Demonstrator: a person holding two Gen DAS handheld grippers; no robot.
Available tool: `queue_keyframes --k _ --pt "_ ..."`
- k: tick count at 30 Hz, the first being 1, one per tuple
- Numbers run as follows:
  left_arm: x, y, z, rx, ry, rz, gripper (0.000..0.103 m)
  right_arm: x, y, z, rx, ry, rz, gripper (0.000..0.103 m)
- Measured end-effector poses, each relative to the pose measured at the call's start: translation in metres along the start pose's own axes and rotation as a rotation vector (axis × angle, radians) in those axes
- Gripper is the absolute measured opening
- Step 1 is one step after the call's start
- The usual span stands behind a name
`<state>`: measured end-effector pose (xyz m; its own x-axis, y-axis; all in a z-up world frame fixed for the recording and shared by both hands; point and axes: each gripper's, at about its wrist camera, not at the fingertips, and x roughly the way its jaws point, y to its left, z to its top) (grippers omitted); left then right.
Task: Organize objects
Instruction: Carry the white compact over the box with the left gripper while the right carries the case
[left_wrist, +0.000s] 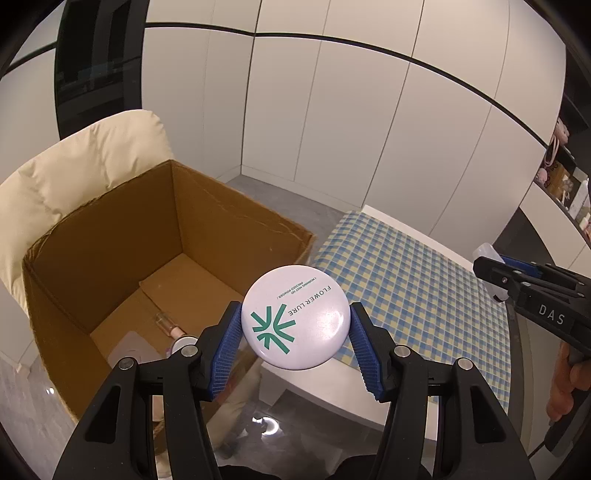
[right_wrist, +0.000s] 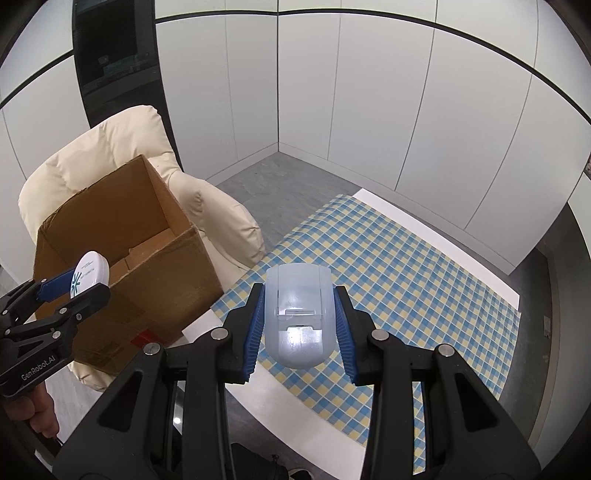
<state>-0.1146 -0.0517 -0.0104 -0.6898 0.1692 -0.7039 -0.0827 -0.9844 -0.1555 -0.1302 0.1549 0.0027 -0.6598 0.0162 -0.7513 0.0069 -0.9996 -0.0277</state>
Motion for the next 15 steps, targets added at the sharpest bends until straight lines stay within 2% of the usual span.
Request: queue_keyframes --k 15 --pt "-0.006 0.024 -0.001 -0.028 -0.004 0.035 0.057 0.004 0.024 0.005 -0.036 0.0 0.034 0.038"
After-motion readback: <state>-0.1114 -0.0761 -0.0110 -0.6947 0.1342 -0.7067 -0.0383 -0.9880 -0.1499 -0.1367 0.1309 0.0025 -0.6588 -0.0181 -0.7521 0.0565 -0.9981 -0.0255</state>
